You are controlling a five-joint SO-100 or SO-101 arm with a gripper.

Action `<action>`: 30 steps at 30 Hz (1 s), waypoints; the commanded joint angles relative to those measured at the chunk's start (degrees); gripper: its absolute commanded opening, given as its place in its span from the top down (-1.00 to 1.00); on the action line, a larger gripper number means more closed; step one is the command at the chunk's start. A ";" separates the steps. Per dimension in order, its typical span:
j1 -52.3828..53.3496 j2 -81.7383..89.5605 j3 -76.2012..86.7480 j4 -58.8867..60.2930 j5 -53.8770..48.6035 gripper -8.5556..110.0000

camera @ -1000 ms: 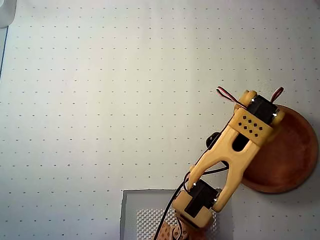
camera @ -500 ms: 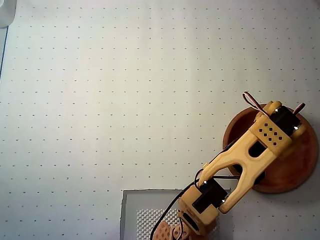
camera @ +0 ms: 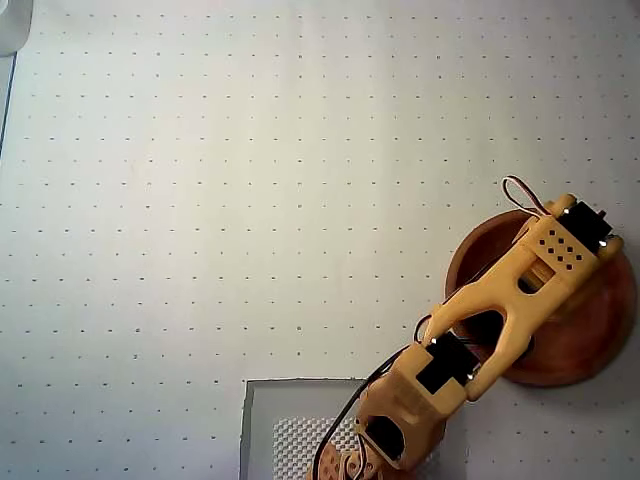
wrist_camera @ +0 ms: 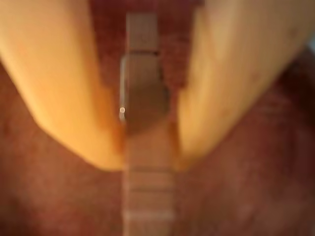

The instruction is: Grasp a clothespin and put it in the bowl.

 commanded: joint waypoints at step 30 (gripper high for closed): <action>2.29 -17.58 -23.55 -0.44 -0.35 0.91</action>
